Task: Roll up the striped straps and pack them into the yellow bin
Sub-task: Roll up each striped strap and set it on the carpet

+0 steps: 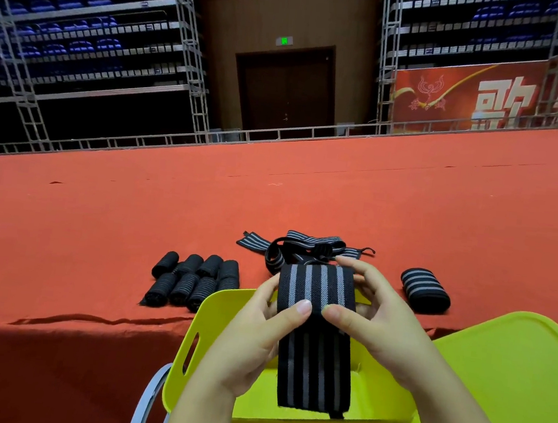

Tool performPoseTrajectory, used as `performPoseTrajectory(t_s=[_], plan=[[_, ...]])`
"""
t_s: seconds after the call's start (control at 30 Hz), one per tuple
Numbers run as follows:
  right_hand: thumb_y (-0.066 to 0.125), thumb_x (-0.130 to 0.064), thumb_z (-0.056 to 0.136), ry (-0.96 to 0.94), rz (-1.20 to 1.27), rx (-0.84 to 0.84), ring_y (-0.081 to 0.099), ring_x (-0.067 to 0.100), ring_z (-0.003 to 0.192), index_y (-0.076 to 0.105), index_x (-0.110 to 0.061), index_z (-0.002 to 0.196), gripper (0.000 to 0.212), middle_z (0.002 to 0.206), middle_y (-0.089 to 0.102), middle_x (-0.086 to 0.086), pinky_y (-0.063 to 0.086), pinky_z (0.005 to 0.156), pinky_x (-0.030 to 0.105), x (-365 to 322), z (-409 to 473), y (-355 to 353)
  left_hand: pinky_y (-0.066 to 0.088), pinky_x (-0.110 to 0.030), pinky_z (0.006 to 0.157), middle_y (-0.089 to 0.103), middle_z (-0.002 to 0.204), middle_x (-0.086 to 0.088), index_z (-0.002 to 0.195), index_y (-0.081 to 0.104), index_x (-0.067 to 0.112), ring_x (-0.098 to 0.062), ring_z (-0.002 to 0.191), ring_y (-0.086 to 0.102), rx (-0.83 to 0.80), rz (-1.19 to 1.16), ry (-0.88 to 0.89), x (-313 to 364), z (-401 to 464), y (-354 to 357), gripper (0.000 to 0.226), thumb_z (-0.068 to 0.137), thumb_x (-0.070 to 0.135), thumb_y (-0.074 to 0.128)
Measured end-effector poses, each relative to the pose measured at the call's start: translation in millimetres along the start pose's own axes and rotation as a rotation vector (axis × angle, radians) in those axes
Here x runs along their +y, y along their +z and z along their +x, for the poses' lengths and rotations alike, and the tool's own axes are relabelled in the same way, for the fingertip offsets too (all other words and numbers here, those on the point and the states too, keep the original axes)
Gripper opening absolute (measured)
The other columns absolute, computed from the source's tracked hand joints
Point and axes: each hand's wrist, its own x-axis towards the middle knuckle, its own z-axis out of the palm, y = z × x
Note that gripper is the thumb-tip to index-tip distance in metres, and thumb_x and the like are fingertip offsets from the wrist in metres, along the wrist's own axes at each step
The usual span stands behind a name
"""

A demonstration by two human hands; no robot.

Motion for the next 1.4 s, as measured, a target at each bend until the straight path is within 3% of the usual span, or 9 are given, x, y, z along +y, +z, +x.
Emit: performPoseTrajectory(t_s=[0.23, 0.43, 0.73, 0.93, 1.0, 1.1, 1.23, 1.33, 1.4], plan=[[0.078, -0.043, 0.061, 0.067, 0.046, -0.091, 0.069, 0.017, 0.1, 0.046, -0.041, 0.131, 0.077, 0.129, 0.056, -0.006, 0.056, 0.08, 0.036, -4, -1, -9, 0.047, -0.048, 0.098, 0.07, 0.115, -0.012, 0.121, 0.06, 0.007, -0.028, 0.113, 0.064, 0.096, 0.051, 0.028, -4, 3, -3, 0.05, 0.073, 0.018, 0.071], [0.075, -0.019, 0.066, 0.04, 0.078, -0.063, 0.07, 0.021, 0.094, 0.06, -0.023, 0.116, 0.052, 0.115, 0.066, 0.001, 0.055, 0.067, 0.027, -6, -2, -11, 0.048, -0.05, 0.098, 0.069, 0.116, -0.012, 0.12, 0.061, 0.01, -0.029, 0.114, 0.063, 0.103, 0.04, 0.016, -7, 6, -2, 0.054, 0.069, 0.02, 0.077], [0.078, -0.031, 0.066, -0.107, -0.085, 0.048, 0.063, 0.016, 0.109, 0.058, -0.04, 0.114, 0.052, 0.114, 0.065, -0.01, 0.05, 0.095, 0.047, -4, 2, -15, 0.055, -0.035, 0.086, 0.07, 0.117, -0.011, 0.124, 0.058, 0.009, -0.026, 0.109, 0.066, 0.014, -0.003, -0.096, -12, 7, 5, 0.047, 0.08, 0.022, 0.067], [0.08, -0.008, 0.071, -0.207, -0.22, 0.03, 0.061, 0.009, 0.108, 0.057, -0.045, 0.109, 0.058, 0.114, 0.062, -0.015, 0.049, 0.096, 0.043, -7, 0, -11, 0.054, -0.027, 0.07, 0.073, 0.104, -0.006, 0.115, 0.065, 0.012, -0.017, 0.089, 0.07, 0.0, -0.001, -0.11, -6, 5, 5, 0.043, 0.088, 0.044, 0.056], [0.078, 0.004, 0.071, -0.27, -0.265, -0.012, 0.058, 0.008, 0.114, 0.058, -0.041, 0.109, 0.062, 0.118, 0.061, -0.016, 0.047, 0.099, 0.037, -7, -1, -10, 0.052, -0.023, 0.064, 0.073, 0.099, -0.003, 0.108, 0.07, 0.015, -0.011, 0.081, 0.068, -0.021, -0.045, -0.106, -8, 5, 4, 0.055, 0.079, 0.06, 0.057], [0.076, 0.01, 0.068, -0.37, -0.337, -0.057, 0.051, 0.009, 0.124, 0.061, -0.039, 0.107, 0.065, 0.121, 0.058, -0.017, 0.042, 0.102, 0.025, -4, -1, -8, 0.056, -0.025, 0.07, 0.072, 0.11, -0.008, 0.111, 0.072, 0.018, -0.016, 0.095, 0.07, 0.002, -0.093, -0.057, -8, 7, 4, 0.08, 0.055, 0.075, 0.072], [0.074, -0.007, 0.067, -0.301, -0.332, -0.127, 0.044, 0.005, 0.128, 0.065, -0.046, 0.101, 0.053, 0.124, 0.049, -0.016, 0.038, 0.103, 0.02, -1, -2, -7, 0.05, -0.036, 0.085, 0.069, 0.116, -0.014, 0.115, 0.069, 0.016, -0.026, 0.106, 0.066, 0.03, -0.118, -0.044, -10, 10, 4, 0.087, 0.05, 0.074, 0.077], [0.076, -0.042, 0.067, -0.134, -0.212, -0.227, 0.04, -0.005, 0.129, 0.071, -0.045, 0.095, 0.028, 0.134, 0.045, -0.019, 0.041, 0.098, 0.016, -5, -5, -11, 0.039, -0.043, 0.09, 0.064, 0.122, -0.022, 0.122, 0.065, 0.013, -0.035, 0.111, 0.059, 0.052, -0.127, -0.022, -14, 11, 1, 0.076, 0.065, 0.062, 0.078], [0.069, -0.067, 0.066, -0.055, -0.105, -0.197, 0.045, -0.003, 0.127, 0.073, -0.04, 0.098, 0.042, 0.135, 0.049, -0.016, 0.046, 0.095, 0.022, -6, -5, -13, 0.039, -0.044, 0.092, 0.063, 0.123, -0.023, 0.119, 0.066, 0.012, -0.034, 0.111, 0.058, 0.042, -0.139, -0.002, -14, 11, 0, 0.061, 0.07, 0.046, 0.077]])
